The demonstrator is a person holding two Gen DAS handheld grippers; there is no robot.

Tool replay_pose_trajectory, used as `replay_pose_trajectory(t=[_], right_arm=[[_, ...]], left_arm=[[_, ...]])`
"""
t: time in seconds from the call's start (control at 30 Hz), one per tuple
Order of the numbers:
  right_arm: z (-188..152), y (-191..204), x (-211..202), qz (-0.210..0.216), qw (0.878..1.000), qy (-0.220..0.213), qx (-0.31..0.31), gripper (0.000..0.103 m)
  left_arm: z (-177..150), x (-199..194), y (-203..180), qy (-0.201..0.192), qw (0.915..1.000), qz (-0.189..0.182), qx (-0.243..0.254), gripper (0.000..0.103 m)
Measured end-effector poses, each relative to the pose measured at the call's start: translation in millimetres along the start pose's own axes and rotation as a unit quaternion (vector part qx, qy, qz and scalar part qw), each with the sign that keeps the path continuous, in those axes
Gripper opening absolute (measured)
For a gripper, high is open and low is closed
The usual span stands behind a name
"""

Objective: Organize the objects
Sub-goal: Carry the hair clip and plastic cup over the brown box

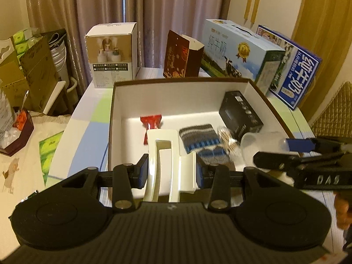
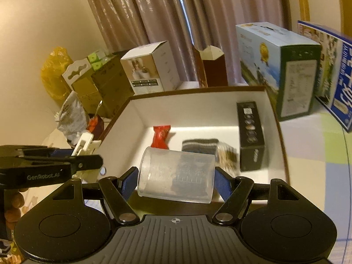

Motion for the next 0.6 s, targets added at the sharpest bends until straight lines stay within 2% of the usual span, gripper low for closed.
replay_pose_trajectory(t=[0.27,0.6], right_arm=[[15.7,-2.8,34.0,-0.005,1.000,0.013,0.008,0.070],[15.9,-12.7,67.0,-0.013,0.999,0.039,0.022,0.070]], left_arm=[[15.2,40.8,6.3,0.030,0.9995,0.000,-0.006,0.036],[8.7,83.5,17.3,0.078,0.9969,0.009,-0.010,0.036]])
Point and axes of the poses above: each gripper's, at about its wrist camera, not at the fingertips, and x roughly the way its jaws point, y to its left, z to its top, the point moved 5 cm from there along x, roughly the way its jaws point, and after that the axes turned 3 degrees about z, right-handed, at the moved point
